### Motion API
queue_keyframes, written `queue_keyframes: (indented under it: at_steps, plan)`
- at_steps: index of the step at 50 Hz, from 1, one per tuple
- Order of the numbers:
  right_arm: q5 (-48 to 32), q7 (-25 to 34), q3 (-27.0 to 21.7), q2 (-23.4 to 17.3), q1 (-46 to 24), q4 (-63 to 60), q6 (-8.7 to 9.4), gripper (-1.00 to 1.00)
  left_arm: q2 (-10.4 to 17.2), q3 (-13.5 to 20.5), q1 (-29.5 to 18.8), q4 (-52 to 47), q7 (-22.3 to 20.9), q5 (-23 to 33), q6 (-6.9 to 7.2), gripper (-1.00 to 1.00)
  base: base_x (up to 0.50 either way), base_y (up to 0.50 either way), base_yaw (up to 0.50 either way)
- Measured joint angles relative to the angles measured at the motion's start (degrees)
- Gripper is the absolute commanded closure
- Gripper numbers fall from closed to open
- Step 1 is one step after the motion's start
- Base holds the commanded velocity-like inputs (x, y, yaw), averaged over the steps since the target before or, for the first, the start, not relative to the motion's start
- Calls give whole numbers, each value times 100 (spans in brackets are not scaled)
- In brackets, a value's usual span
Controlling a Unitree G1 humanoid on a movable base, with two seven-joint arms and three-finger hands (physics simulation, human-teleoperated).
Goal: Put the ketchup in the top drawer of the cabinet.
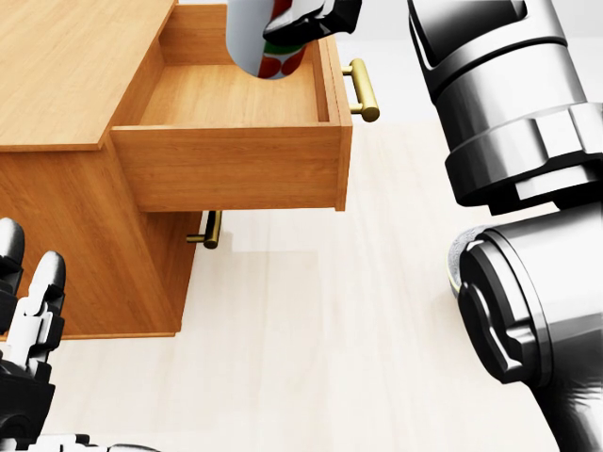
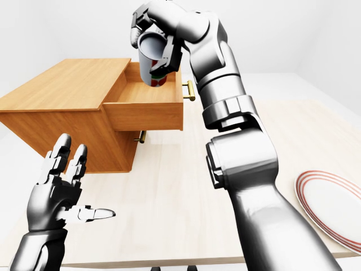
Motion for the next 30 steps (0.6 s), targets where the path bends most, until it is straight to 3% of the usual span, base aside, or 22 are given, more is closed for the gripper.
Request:
queue_keyframes:
  at_steps: [30]
  plan:
    - [-96, -496, -96, -92, 129, 495, 0, 100, 0, -25, 4, 17, -9, 9, -8, -100, 0, 0, 0]
